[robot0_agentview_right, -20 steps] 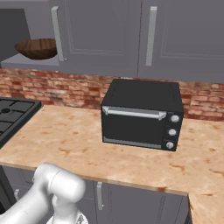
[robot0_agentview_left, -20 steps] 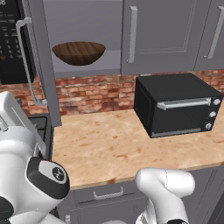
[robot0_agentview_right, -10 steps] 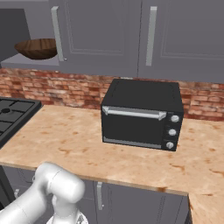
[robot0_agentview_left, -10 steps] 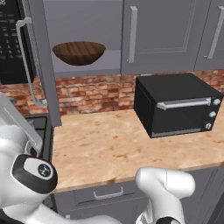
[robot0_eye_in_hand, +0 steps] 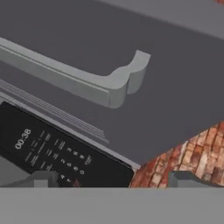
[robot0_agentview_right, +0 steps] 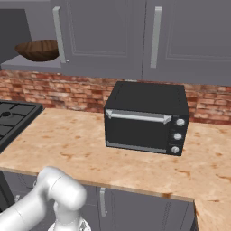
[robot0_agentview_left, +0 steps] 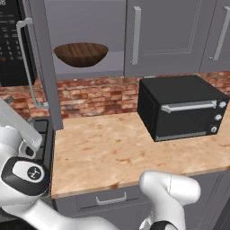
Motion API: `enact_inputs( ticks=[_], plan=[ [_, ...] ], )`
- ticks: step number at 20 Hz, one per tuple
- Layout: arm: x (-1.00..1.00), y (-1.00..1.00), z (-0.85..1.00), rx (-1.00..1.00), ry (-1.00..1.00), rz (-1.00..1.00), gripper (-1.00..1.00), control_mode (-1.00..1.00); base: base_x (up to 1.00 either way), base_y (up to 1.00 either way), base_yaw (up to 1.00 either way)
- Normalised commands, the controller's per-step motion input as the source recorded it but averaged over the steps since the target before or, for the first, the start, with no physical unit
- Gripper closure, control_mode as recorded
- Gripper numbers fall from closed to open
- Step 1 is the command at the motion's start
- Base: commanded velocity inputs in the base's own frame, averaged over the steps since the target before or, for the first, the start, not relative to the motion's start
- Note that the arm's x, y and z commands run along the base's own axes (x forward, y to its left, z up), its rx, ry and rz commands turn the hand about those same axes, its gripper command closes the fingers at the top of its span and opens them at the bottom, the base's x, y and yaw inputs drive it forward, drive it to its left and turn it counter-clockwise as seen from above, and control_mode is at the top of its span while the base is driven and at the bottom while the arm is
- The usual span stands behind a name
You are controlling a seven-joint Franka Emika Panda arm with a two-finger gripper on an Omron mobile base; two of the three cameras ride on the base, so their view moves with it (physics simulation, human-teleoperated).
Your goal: Open the cabinet. Pick the bowls from the counter and place them in the cabinet. Then close the cabinet.
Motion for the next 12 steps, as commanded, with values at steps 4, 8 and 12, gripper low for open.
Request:
enact_inputs(
  ticks=[4,8,12],
  plan=[
    [0.08,0.15,-0.02,0.0,-0.13,-0.11,-1.0,-1.0,0.0,0.0,0.0],
    [0.07,0.17,-0.03,0.0,-0.12,-0.11,-1.0,-1.0,0.0,0.0,0.0],
    [0.07,0.14,-0.06,0.0,-0.09,-0.11,-1.0,-1.0,0.0,0.0,0.0]
  ],
)
